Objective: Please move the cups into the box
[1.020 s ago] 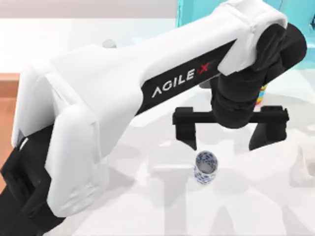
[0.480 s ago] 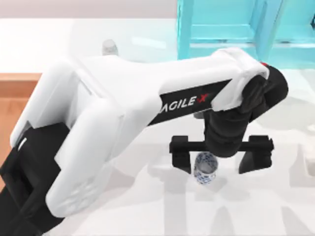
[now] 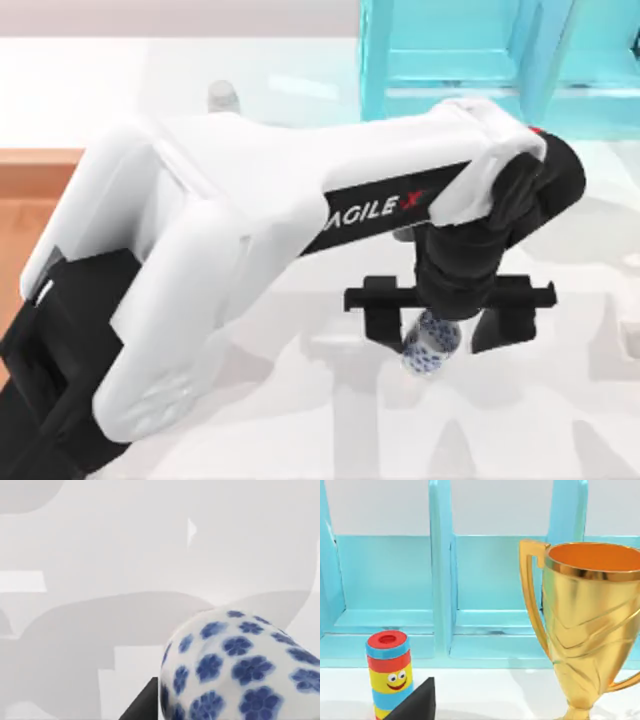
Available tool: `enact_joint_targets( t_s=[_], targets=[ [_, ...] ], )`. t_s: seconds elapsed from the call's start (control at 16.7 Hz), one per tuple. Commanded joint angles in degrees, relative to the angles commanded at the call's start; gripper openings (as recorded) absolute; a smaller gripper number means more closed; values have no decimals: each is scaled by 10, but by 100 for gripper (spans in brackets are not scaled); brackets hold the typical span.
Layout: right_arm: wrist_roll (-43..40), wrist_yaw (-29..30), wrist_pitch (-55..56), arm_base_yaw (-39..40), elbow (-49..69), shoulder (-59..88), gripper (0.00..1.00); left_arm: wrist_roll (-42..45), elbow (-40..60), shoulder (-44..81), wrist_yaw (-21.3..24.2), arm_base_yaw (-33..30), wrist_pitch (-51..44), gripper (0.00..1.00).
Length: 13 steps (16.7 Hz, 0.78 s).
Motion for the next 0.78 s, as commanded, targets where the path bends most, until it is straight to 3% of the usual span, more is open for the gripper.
enact_joint_targets(
  t_s=[0.42,0.78],
  targets=[
    [0,0,0,0,0,0,100,0,0,0,0,0,0,2],
    [0,0,0,0,0,0,100,0,0,0,0,0,0,0]
  ],
)
